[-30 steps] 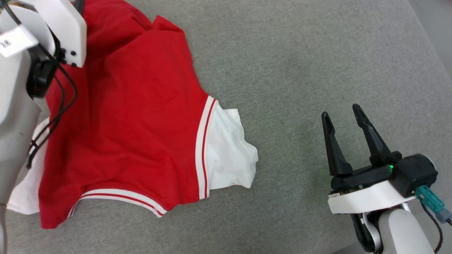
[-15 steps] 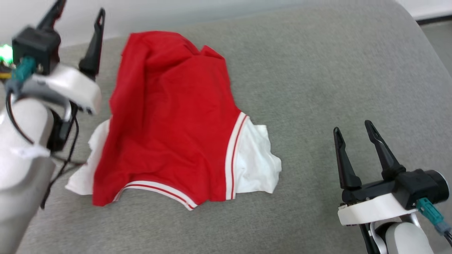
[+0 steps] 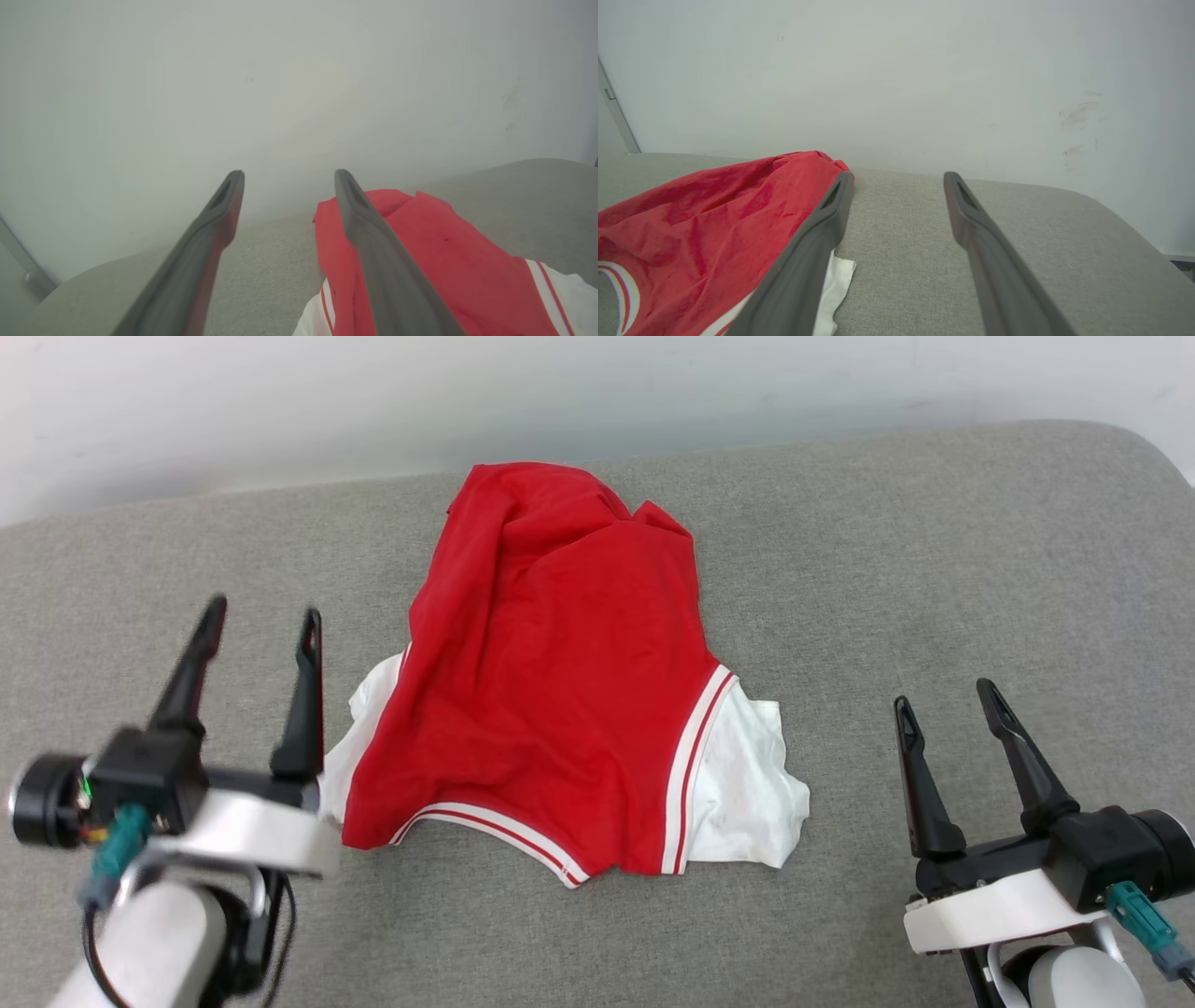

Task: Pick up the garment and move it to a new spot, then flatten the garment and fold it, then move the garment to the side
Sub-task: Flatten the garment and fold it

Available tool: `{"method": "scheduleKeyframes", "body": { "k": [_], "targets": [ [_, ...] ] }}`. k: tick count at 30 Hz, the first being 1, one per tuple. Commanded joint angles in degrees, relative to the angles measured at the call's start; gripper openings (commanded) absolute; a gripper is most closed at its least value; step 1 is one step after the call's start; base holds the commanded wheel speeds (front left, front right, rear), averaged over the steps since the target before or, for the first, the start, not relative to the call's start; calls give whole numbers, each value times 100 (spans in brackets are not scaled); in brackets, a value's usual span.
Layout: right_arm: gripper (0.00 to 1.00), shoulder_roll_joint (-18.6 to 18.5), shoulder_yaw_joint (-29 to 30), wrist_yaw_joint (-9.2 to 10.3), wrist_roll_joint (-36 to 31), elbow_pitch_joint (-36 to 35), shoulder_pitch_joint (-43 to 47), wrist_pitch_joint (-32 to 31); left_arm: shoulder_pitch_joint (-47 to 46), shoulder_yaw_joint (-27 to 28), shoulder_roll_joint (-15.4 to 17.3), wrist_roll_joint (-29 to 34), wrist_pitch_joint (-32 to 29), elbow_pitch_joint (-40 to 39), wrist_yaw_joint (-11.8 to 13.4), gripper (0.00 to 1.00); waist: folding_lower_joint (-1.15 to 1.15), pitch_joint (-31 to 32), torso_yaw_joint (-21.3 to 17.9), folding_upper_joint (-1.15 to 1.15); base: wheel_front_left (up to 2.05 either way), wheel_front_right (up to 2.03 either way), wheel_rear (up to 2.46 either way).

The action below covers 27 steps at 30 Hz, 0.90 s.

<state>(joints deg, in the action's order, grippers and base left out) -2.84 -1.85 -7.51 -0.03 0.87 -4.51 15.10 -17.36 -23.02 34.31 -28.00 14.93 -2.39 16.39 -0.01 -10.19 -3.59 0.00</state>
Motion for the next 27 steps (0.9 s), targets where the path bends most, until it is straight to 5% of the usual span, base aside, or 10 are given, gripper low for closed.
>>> {"method": "scheduleKeyframes", "body": {
  "k": [1, 6, 18, 27],
  "targets": [
    [100, -8, -30, 4, -42, -22, 42, 9, 400, 150, -157, 121, 30, -238, 87, 100, 1, 15, 25, 0, 0, 0, 0],
    [100, -8, 8, 4, -43, -49, 15, 9, 1001, 411, -522, 432, 28, -603, 82, 100, 1, -2, 30, 0, 0, 0, 0],
    [100, -145, -213, 4, -29, -118, -157, -10, 1289, 969, -1221, 1081, 28, -637, -547, 100, 1, -163, 151, 0, 0, 0, 0],
    [100, -1619, -1674, 4, 1359, -170, -462, -3135, 1298, 1226, -1660, 1471, 28, -567, -891, 100, 1, -317, 330, 0, 0, 0, 0]
  ]
}}
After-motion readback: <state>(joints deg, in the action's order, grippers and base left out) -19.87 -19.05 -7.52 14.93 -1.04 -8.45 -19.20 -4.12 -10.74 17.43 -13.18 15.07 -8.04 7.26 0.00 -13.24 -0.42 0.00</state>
